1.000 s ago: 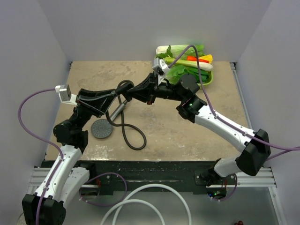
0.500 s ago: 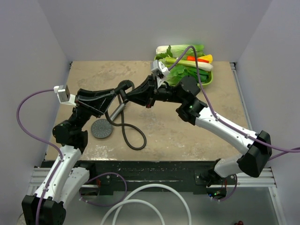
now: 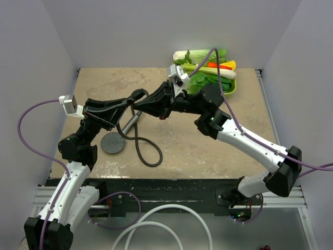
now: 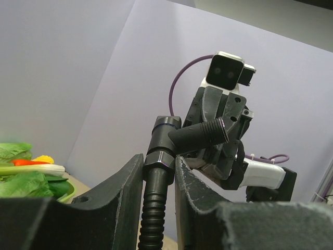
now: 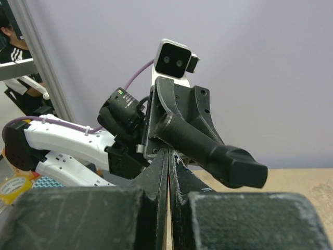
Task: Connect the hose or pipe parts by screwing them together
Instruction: Install the adaptor on the pipeline.
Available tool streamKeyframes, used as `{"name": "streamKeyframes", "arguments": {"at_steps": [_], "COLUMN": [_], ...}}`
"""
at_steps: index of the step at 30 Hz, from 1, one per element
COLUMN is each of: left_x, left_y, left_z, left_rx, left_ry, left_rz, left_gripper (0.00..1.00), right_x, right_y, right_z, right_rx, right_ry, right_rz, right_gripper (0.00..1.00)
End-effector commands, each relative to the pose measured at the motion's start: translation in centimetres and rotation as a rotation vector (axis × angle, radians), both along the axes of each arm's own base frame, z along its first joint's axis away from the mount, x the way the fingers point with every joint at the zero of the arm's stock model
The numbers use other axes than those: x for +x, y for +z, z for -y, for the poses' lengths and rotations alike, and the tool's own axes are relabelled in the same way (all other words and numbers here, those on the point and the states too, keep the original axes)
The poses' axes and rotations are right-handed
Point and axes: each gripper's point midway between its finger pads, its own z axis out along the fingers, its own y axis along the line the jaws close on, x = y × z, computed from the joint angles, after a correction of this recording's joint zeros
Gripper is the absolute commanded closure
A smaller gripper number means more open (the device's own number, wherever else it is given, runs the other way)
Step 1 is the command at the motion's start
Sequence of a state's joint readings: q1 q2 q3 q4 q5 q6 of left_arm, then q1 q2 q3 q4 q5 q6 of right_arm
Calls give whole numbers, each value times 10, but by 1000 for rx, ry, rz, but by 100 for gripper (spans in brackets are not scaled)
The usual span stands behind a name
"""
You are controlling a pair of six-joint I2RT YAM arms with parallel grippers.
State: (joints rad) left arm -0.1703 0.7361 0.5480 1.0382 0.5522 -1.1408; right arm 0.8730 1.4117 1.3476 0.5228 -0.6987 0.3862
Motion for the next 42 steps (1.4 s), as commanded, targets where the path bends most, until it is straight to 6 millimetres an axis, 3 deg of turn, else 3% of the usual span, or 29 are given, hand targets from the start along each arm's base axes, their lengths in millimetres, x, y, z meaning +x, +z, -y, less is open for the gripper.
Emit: {"name": "streamKeyframes", "arguments": {"at_steps": [1,24,27,28,30,31,33,34,35,36,37,39,42], "left_x": [-15,-17,-17,-17,-17,-17,-18,-17,-18,-19,-18,-20,-22], "left_y": [26,21,21,21,20,21,21,21,22,22,21,22,23], "left_z": [-8,-7,-7,-7,-7,-8,-8,-8,-8,-8,-8,-9,-8], "left_rx": [-35,-27,-30,-30,-31,-34,-34,-37,-37,-37,-39,-40,-41], "left_ry": [34,26,25,25,25,27,28,29,29,28,29,29,23], "left_rz": [106,109,107,107,103,106,111,108,111,113,111,117,122], "left_gripper": [100,100,100,100,100,100,100,100,100,100,100,100,100], "right_x": [-4,23,27,30,37,38,45,45,47,53,52,57,64], "right_y": [31,28,34,48,35,50,39,52,51,32,49,47,71], "right_z": [4,-20,-19,-16,-21,-19,-25,-22,-23,-29,-27,-28,-14], "right_rx": [59,-97,-126,-109,-181,-169,-221,-208,-223,-294,-274,-302,-261], "right_ry": [-33,-197,-232,-258,-275,-289,-303,-314,-320,-324,-329,-345,-425], "right_rz": [47,19,21,37,10,32,8,24,21,-5,27,30,70], "right_gripper": [100,100,100,100,100,100,100,100,100,100,100,100,100]}}
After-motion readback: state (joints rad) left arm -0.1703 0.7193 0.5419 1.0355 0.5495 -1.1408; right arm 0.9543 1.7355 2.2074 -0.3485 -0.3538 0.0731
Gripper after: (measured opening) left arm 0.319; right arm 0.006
